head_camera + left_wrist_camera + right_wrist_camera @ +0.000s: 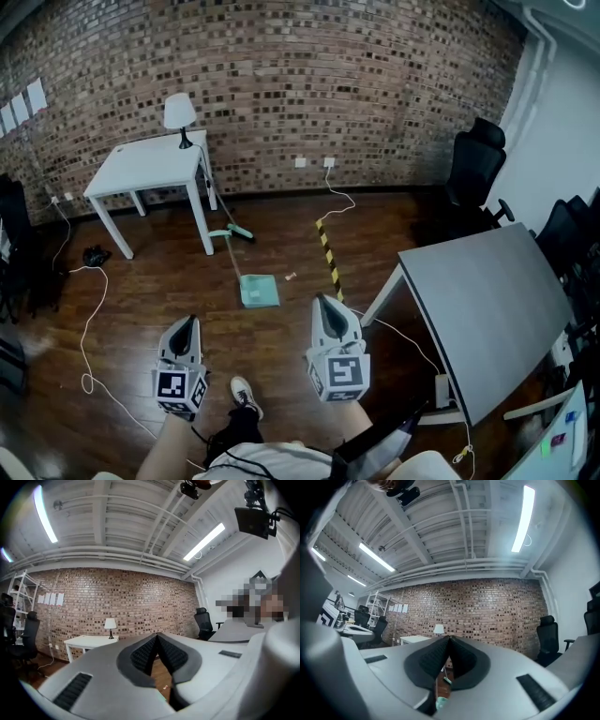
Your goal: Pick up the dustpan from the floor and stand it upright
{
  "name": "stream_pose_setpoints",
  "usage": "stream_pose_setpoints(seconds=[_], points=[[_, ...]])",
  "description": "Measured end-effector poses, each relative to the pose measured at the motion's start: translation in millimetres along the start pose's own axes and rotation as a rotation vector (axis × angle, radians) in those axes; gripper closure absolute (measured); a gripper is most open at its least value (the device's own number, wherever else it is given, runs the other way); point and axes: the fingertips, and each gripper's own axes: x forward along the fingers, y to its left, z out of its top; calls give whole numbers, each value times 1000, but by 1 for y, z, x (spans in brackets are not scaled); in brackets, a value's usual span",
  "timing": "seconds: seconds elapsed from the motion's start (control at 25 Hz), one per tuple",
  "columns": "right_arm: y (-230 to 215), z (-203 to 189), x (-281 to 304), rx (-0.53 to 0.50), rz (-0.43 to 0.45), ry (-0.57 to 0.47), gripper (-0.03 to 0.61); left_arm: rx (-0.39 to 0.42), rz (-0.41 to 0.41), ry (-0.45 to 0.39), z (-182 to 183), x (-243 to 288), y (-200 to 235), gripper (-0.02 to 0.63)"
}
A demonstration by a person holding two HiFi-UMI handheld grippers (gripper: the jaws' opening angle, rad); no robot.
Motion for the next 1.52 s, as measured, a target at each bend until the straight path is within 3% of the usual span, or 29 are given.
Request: stream_pose_setpoints(seconds=[0.2, 0.4, 0.72, 1.0, 1.28, 1.52], points=[[-4, 13, -75, -6, 21, 6, 595, 25, 1, 5, 13, -66, -47, 618], [6, 30, -105, 7, 24, -23, 595, 44, -5, -5, 26, -96, -53, 618], [22, 46, -105, 12, -3, -43, 595, 81, -19, -37, 46, -102, -28, 618], [60, 50, -82, -29, 63, -50, 597, 81, -17, -65, 58, -91, -3, 618], [65, 51, -80, -85, 109, -29, 597, 87, -25, -68, 60, -86, -12, 618], [66, 56, -87, -60, 107, -6, 597, 96, -36, -79, 67, -87, -21, 618]])
